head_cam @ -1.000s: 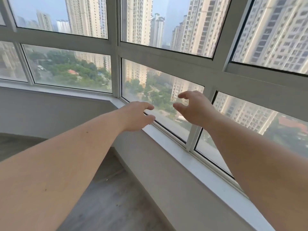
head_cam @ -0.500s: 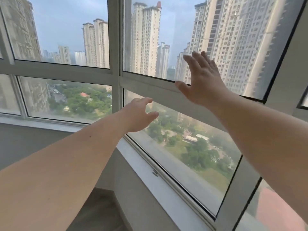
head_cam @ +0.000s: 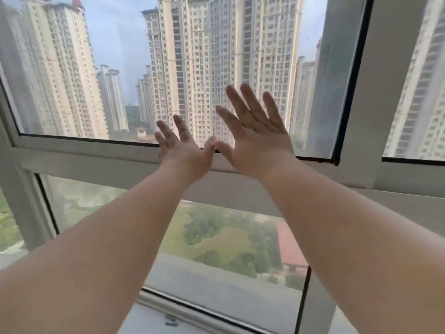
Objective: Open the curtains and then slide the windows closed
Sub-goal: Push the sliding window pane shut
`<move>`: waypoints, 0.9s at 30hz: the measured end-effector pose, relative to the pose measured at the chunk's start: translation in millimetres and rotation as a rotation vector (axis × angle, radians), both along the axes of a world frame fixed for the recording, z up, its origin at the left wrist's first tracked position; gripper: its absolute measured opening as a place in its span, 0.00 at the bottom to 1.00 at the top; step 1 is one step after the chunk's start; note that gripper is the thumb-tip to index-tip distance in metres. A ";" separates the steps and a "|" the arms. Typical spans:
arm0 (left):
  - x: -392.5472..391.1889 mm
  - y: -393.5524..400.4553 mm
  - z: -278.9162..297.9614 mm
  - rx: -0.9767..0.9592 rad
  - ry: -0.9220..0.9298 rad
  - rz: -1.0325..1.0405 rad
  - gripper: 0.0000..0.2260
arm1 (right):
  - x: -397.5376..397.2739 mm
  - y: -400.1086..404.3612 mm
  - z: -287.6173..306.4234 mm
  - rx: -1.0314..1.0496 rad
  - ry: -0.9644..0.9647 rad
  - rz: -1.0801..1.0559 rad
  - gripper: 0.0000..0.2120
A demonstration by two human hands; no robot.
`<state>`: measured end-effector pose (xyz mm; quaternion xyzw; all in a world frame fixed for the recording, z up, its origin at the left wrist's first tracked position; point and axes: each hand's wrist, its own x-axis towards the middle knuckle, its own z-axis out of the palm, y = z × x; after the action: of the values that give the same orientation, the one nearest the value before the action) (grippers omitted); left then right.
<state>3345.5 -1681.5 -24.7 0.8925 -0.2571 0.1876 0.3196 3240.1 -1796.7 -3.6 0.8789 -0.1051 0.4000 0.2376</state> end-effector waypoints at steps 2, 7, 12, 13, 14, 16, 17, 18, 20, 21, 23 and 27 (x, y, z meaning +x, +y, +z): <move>0.4 -8.2 -5.6 -0.060 -0.017 0.015 0.40 | -1.7 -0.3 0.0 -0.021 -0.010 -0.005 0.31; -4.3 -12.2 -2.2 -0.113 0.019 0.011 0.40 | -9.5 -4.5 -2.4 -0.058 -0.030 -0.002 0.29; -29.1 -26.8 -0.4 -0.150 0.033 0.009 0.39 | -27.0 -19.7 -2.5 -0.086 -0.052 0.002 0.29; -35.3 -31.0 -0.1 -0.154 0.037 0.008 0.39 | -32.1 -24.1 -3.5 -0.089 -0.055 -0.003 0.29; -43.3 -36.7 -0.2 -0.157 0.042 0.004 0.39 | -38.6 -29.2 -4.1 -0.085 -0.060 0.001 0.29; -58.8 -48.5 -1.3 -0.167 0.046 -0.006 0.39 | -53.1 -39.5 -4.3 -0.070 -0.069 0.017 0.29; -67.6 -54.6 -1.9 -0.173 0.044 -0.012 0.39 | -61.6 -45.3 -4.3 -0.065 -0.074 0.023 0.29; -76.9 -61.1 -2.4 -0.176 0.039 -0.021 0.39 | -70.9 -51.2 -4.7 -0.062 -0.080 0.025 0.28; -96.7 -76.8 -5.2 -0.172 0.024 -0.047 0.40 | -91.9 -64.2 -6.7 -0.044 -0.118 0.031 0.27; -106.6 -85.5 -7.1 -0.167 0.019 -0.064 0.40 | -102.0 -68.4 -8.8 -0.016 -0.158 0.041 0.26; -129.6 -103.3 -8.1 -0.139 0.046 -0.107 0.41 | -120.9 -69.2 -12.1 0.062 -0.285 0.072 0.23; -177.5 -123.1 -11.1 -0.014 -0.103 -0.244 0.35 | -132.0 -45.3 7.4 0.154 -0.447 0.299 0.19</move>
<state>3167.9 -1804.7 -35.8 0.8416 -0.3786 0.1945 0.3325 3108.1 -1842.0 3.7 0.7900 -0.0541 0.6056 0.0791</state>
